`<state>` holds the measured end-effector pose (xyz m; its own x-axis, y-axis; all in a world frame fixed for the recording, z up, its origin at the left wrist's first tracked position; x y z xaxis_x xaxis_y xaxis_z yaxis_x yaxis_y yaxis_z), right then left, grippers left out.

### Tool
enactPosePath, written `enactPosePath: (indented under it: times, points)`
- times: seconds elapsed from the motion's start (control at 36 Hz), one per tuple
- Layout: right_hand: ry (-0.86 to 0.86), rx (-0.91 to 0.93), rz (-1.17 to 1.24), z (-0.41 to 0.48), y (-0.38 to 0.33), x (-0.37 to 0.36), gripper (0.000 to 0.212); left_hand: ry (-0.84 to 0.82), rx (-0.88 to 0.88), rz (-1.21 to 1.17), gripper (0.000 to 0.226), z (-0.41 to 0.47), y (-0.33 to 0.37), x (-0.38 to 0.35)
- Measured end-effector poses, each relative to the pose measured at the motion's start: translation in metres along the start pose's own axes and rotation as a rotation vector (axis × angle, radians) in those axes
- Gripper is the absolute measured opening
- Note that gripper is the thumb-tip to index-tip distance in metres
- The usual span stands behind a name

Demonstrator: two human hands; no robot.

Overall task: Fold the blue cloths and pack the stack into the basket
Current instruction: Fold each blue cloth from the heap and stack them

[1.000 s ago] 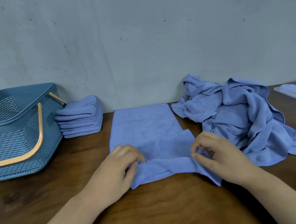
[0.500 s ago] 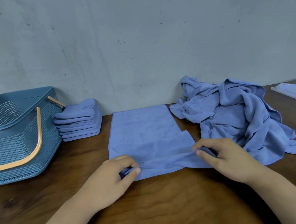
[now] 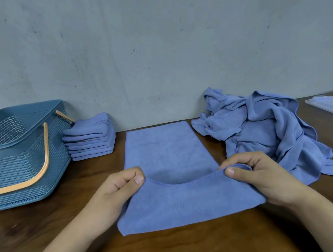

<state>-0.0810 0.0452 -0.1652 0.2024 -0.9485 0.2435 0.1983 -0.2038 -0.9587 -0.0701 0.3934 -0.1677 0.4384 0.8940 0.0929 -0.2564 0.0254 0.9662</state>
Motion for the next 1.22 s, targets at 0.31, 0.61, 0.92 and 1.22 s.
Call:
enactPosePath:
  times: [0.31, 0.61, 0.92, 1.22]
  points:
    - [0.150, -0.049, -0.177, 0.006, -0.004, -0.007, 0.020, 0.035, 0.000, 0.077, 0.045, -0.004, 0.005, 0.018]
    - [0.095, -0.229, -0.311, 0.013, 0.025, 0.000, 0.039, 0.104, 0.408, 0.108, 0.043, 0.009, -0.032, 0.034]
    - [-0.143, -0.369, -0.388, 0.006, 0.029, 0.004, 0.017, -0.180, 0.558, 0.178, 0.017, 0.002, -0.016, 0.028]
    - [0.162, -0.227, 0.083, 0.009, 0.021, -0.003, 0.029, 0.001, 0.217, -0.155, 0.021, 0.000, 0.008, 0.042]
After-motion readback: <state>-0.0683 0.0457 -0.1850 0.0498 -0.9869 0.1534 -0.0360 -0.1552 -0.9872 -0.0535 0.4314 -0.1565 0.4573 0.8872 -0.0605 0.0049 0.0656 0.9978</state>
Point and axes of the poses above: each hand's wrist, its own z-axis towards the middle knuckle, its own x-axis out of the back of the hand, y = z × x, the point moved 2 cm from there along z, towards the middle knuckle, and after that the axes turned 7 degrees about -z, right-handed, at the moved point
